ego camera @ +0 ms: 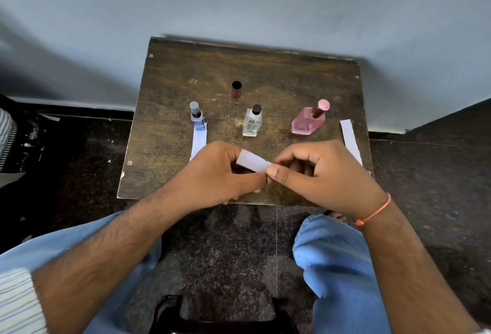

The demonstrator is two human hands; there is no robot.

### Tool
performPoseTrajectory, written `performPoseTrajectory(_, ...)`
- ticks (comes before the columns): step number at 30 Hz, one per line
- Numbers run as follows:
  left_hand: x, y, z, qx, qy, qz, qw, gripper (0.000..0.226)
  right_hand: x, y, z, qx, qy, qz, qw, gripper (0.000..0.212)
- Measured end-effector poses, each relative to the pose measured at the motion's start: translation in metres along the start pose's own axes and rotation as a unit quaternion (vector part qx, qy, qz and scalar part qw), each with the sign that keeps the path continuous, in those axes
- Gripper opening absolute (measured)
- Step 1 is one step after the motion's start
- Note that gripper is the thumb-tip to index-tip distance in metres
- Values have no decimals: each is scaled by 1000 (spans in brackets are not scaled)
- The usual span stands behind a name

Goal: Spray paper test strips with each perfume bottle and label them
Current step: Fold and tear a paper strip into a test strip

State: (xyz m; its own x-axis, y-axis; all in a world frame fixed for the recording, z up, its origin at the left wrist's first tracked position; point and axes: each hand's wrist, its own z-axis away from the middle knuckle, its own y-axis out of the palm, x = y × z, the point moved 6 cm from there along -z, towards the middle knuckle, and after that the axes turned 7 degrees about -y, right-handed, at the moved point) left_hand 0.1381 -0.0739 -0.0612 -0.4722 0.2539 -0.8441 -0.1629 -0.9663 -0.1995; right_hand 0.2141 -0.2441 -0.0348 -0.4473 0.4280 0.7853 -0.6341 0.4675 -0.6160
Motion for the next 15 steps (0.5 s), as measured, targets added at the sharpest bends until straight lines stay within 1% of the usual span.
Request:
performPoseTrajectory(1, 0, 1, 0, 3, 3, 11, 1000, 6, -3, 3, 0, 14, 1, 4, 1000, 17)
performPoseTrajectory(3, 1, 2, 0, 3, 6, 26, 1000, 5, -6, 1, -1, 8, 7, -20, 1000, 16)
performPoseTrajectory(6, 4, -1, -3, -27, -2, 46, 999, 13, -4, -3, -1, 0, 11, -66, 998, 18)
performPoseTrajectory(10, 2, -7, -5, -56, 19, 132, 990, 12, -3, 3, -4, 15, 13, -90, 996, 20)
performPoseTrajectory(12, 3, -8, -5, -66, 16, 151, 986, 12, -2, 6, -4, 19, 13, -95, 995, 20)
performPoseTrajectory(14, 4, -8, -5, -77, 18, 143, 987, 12, -4, 6, -5, -9, 11, -85, 996, 24)
performPoseTrajectory(15, 4, -9, -4, -84, 22, 136, 987, 12, -6, 4, -5, -44, 6, -64, 997, 29)
